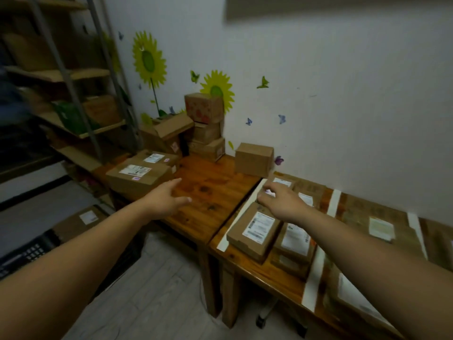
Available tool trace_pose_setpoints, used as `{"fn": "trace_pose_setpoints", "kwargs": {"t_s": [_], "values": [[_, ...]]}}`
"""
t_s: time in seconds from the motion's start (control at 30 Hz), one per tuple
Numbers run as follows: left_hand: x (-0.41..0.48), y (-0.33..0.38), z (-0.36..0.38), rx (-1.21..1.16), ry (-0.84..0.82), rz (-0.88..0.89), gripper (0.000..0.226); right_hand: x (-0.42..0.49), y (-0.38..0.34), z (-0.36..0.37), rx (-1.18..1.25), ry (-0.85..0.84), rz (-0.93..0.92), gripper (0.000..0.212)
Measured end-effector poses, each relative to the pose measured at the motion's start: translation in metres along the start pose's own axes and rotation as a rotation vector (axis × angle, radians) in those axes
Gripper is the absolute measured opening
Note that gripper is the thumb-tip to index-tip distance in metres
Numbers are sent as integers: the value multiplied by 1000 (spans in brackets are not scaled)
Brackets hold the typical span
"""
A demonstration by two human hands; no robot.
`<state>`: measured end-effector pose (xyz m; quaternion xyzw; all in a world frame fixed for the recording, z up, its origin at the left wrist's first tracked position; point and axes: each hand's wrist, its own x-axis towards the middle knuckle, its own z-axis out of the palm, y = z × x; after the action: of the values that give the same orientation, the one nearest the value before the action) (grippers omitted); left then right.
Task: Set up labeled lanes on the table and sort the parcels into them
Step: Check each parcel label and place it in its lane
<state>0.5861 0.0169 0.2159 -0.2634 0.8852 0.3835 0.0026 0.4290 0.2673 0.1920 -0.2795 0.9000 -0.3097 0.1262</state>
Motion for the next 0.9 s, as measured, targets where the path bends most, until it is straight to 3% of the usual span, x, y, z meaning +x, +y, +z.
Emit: {"fn": "trace_pose_setpoints", "kwargs": {"t_s": [0.4,0.67,0.9], "values": [[212,20,-41,-42,4,5,72,217,5,10,114,21,94,57],[362,44,-27,8,-148,87,71,311,27,11,117,77,254,57],[507,56,5,27,-345,211,71,389,39,13,129,225,466,56]]}}
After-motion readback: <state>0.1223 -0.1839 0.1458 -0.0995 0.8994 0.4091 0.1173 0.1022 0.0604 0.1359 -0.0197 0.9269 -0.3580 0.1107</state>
